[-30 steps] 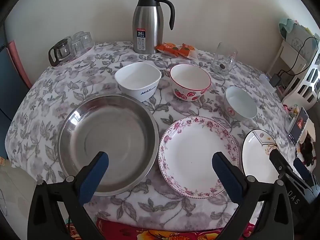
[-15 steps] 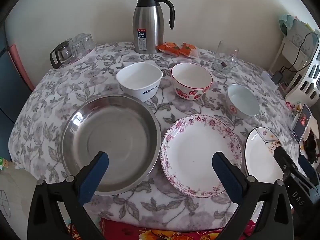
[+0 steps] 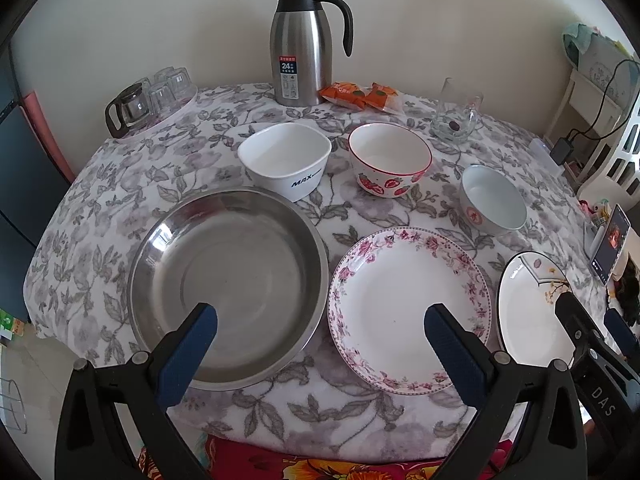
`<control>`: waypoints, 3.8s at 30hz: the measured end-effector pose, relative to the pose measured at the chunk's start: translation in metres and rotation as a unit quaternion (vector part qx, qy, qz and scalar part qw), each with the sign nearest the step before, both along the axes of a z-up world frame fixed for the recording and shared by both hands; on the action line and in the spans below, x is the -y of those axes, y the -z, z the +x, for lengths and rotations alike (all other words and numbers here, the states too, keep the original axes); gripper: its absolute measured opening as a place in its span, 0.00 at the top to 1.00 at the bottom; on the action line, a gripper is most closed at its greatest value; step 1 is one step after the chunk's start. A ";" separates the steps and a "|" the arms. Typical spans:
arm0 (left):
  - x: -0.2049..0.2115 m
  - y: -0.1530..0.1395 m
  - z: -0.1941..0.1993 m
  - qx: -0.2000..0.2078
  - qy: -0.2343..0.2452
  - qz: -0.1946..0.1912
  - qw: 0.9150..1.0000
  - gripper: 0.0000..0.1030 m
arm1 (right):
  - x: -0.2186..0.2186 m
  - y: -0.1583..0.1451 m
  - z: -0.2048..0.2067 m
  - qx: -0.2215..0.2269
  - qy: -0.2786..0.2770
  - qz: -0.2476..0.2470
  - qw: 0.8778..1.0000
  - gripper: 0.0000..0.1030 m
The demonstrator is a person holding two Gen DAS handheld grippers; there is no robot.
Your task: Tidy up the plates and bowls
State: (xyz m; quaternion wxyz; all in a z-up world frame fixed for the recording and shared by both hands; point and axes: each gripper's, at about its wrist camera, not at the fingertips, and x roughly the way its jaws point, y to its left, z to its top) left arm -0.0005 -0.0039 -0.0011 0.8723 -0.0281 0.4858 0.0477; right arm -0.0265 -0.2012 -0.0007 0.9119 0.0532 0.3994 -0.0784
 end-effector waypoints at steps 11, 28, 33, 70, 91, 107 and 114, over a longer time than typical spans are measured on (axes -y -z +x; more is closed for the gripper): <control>-0.001 0.001 0.000 -0.005 -0.005 0.004 1.000 0.00 | 0.000 0.000 0.000 0.000 0.000 0.000 1.000 0.00; -0.001 0.003 0.001 -0.009 -0.008 0.005 1.000 0.00 | 0.000 0.000 0.000 0.000 0.000 -0.001 1.000 0.00; -0.002 0.004 0.000 -0.009 -0.008 0.005 1.000 0.00 | 0.000 0.000 0.000 0.000 0.000 -0.001 1.000 0.00; -0.016 0.004 0.000 -0.006 -0.016 -0.032 0.999 0.00 | -0.007 0.003 0.004 -0.004 -0.012 0.004 1.000 0.00; -0.174 0.026 -0.014 0.014 -0.207 -0.110 0.972 0.00 | -0.098 0.025 0.067 -0.019 -0.153 0.061 0.986 0.00; -0.228 0.053 -0.023 0.073 -0.239 -0.154 0.956 0.00 | -0.168 0.063 0.105 -0.059 -0.261 0.069 0.961 0.00; -0.235 0.064 -0.020 0.084 -0.231 -0.164 0.955 0.00 | -0.182 0.079 0.120 -0.087 -0.274 0.066 0.955 0.00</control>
